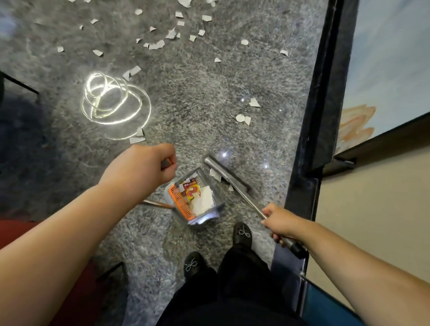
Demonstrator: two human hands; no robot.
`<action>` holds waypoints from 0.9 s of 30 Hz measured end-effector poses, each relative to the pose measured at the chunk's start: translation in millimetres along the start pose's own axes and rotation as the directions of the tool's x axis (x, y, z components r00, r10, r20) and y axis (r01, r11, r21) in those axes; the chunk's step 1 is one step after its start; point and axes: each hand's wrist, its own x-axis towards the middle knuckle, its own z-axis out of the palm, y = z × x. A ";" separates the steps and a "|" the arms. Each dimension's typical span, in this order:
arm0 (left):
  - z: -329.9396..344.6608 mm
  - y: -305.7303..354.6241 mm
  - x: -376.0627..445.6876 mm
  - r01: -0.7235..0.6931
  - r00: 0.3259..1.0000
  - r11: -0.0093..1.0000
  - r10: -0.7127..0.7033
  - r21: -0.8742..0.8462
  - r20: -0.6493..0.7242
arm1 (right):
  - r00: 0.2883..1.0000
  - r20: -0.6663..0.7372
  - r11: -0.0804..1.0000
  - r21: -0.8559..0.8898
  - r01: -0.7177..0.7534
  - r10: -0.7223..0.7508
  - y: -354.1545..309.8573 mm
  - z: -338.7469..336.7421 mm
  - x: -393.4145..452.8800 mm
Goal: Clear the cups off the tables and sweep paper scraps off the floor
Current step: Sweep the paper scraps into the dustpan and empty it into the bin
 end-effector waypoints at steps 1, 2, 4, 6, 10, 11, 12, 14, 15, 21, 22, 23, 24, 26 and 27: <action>1.0 -0.6 -2.6 -0.015 1.000 1.000 0.015 0.014 0.007 | 1.000 0.002 1.000 0.025 0.004 -0.004 -1.4 11.2 -5.4; 2.2 -1.8 -4.5 -0.020 1.000 0.999 0.019 0.026 0.019 | 1.000 0.012 0.999 0.054 0.009 -0.009 -3.4 21.9 -11.2; 5.0 -4.7 -8.1 -0.016 0.999 0.999 0.015 0.034 0.031 | 0.999 0.050 0.993 0.113 0.014 -0.020 -9.8 40.2 -23.6; 8.4 -8.0 -13.2 -0.023 0.999 0.999 0.022 0.034 0.027 | 0.996 0.082 0.989 0.147 0.012 -0.025 -17.3 56.1 -35.3; 9.7 -18.6 -26.6 -0.035 0.999 0.999 0.035 0.015 -0.013 | 0.992 0.116 0.983 0.184 0.023 -0.045 -27.4 82.1 -55.1; 8.1 -23.0 -29.2 -0.032 0.999 0.999 0.032 0.006 -0.024 | 0.992 0.110 0.983 0.181 0.034 -0.055 -28.3 86.6 -59.4; 5.8 -28.0 -31.9 -0.020 0.999 1.000 0.020 -0.010 -0.034 | 0.993 0.101 0.984 0.174 0.048 -0.067 -29.4 90.5 -63.4; 0.8 -39.3 -38.9 0.023 0.998 0.999 -0.026 -0.049 -0.060 | 0.992 0.084 0.987 0.141 0.081 -0.093 -32.8 96.7 -69.8; -2.0 -45.1 -43.9 0.046 0.996 0.997 -0.051 -0.066 -0.077 | 0.991 0.076 0.989 0.110 0.098 -0.107 -36.0 100.0 -72.5; -20.8 -83.0 -77.7 0.185 0.963 0.976 -0.204 -0.119 -0.175 | 0.988 0.044 0.987 0.058 0.148 -0.151 -67.3 108.6 -81.4; -24.4 -89.4 -82.4 0.210 0.953 0.970 -0.232 -0.126 -0.193 | 0.986 0.048 0.986 0.060 0.155 -0.158 -74.6 107.3 -82.6; -28.4 -95.8 -87.4 0.233 0.943 0.963 -0.258 -0.137 -0.211 | 0.985 0.053 0.985 0.059 0.161 -0.165 -82.3 105.8 -83.9; -32.5 -102.2 -92.6 0.254 0.932 0.955 -0.284 -0.150 -0.226 | 0.984 0.058 0.984 0.057 0.167 -0.170 -90.5 104.7 -84.6; -39.7 -116.0 -101.4 0.296 0.908 0.938 -0.334 -0.180 -0.251 | 0.982 0.055 0.983 0.061 0.176 -0.179 -108.4 102.0 -83.7; -42.5 -123.5 -105.5 0.313 0.896 0.929 -0.357 -0.195 -0.262 | 0.982 0.049 0.981 0.071 0.181 -0.184 -118.1 100.5 -82.7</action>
